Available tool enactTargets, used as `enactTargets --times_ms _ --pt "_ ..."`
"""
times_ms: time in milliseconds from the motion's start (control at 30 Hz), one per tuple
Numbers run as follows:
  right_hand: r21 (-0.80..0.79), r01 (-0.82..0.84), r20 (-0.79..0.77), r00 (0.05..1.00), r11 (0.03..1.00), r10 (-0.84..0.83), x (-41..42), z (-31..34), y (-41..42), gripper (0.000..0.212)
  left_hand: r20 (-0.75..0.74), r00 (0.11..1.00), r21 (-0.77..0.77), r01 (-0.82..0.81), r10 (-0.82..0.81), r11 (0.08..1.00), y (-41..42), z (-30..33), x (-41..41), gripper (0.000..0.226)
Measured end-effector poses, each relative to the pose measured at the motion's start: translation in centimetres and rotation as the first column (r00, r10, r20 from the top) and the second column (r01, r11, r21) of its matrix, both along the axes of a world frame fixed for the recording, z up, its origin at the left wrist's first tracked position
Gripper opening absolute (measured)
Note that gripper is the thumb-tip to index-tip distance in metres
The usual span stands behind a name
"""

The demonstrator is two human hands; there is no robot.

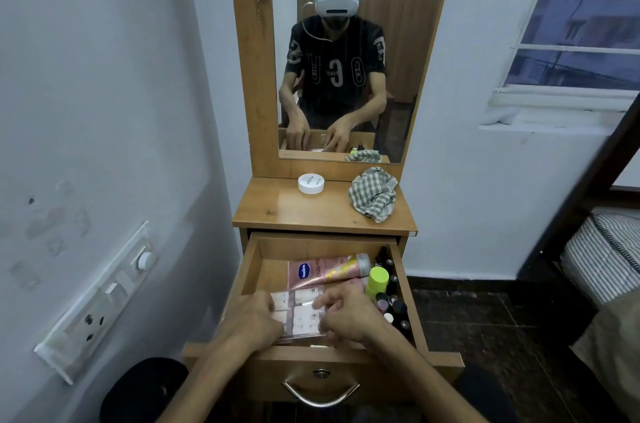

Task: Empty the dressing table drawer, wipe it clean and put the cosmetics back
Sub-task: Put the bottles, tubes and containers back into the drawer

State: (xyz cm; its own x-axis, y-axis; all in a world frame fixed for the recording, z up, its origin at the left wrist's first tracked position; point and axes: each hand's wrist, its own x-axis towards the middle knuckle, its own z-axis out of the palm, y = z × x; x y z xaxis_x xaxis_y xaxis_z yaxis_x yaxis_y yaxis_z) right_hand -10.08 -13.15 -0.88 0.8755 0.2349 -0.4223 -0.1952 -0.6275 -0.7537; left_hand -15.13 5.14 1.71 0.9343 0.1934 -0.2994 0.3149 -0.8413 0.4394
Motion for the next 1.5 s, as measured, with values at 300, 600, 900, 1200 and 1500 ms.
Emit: enactTargets --times_ms 300,600,900,1200,1500 --pt "-0.012 -0.038 -0.078 0.996 0.999 0.037 0.1 -0.5 0.5 0.027 -0.008 0.993 0.086 0.114 -0.114 0.990 -0.5 -0.1 0.6 0.029" --pt "0.005 -0.052 0.158 0.986 0.999 0.050 0.3 1.6 -0.9 0.019 0.313 0.949 0.112 -0.004 -0.032 0.994 -0.7 1.8 1.9 0.013" --pt "0.148 0.020 0.418 0.905 0.989 -0.081 -1.3 2.9 -1.7 0.015 0.651 0.759 -0.025 0.019 0.002 1.000 -1.5 6.5 15.2 0.038" --pt "0.189 0.084 0.472 0.866 0.978 -0.165 -2.5 1.9 -4.1 0.014 0.455 0.891 0.039 -0.015 -0.005 0.999 -2.5 3.8 25.4 0.058" --pt "0.215 0.092 0.512 0.837 0.972 -0.192 -2.9 1.5 -4.7 0.019 0.611 0.789 -0.102 -0.008 0.069 0.995 -3.3 3.0 22.6 0.055"
